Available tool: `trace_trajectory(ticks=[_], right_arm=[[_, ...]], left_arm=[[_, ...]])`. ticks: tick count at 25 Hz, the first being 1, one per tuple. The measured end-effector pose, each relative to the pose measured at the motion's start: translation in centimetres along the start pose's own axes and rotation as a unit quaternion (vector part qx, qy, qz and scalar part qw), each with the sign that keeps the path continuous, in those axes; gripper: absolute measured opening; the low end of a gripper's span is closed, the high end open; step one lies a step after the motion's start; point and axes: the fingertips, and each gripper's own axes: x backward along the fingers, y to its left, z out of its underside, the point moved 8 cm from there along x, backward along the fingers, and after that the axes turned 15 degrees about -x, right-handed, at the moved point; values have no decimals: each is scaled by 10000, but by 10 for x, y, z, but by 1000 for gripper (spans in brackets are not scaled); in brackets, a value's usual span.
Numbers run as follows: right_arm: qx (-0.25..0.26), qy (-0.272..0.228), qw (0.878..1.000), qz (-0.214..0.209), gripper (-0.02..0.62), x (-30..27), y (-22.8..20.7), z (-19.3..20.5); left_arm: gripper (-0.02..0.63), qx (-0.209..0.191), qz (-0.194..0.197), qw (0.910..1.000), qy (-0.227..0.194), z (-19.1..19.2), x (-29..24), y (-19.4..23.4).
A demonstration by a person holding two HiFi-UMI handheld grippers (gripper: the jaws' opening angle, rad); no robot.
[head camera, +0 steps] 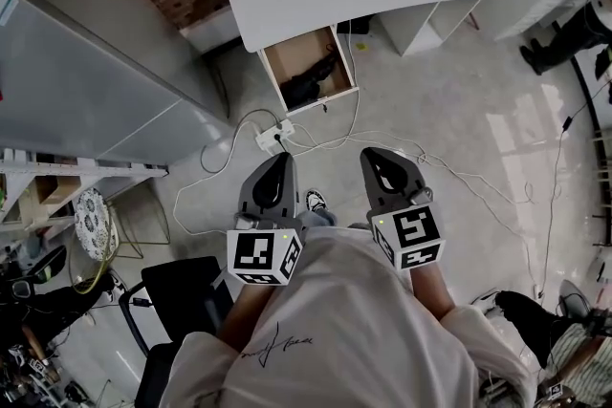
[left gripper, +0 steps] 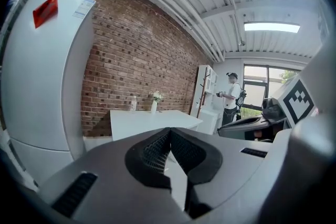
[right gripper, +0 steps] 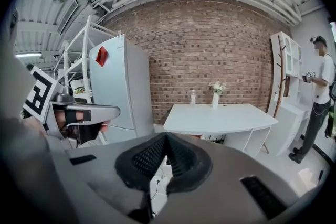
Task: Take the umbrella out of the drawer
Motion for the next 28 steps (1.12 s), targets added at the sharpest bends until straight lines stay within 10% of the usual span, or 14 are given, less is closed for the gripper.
trace_trajectory(ticks=[18, 28], right_arm=[[-67, 112, 9997, -183, 15, -61, -25, -38], [213, 312, 9948, -947, 15, -124, -65, -76]], left_arm=[[17, 130, -463, 9982, 367, -1, -42, 35], [17, -110, -887, 9948, 490, -23, -104, 31]])
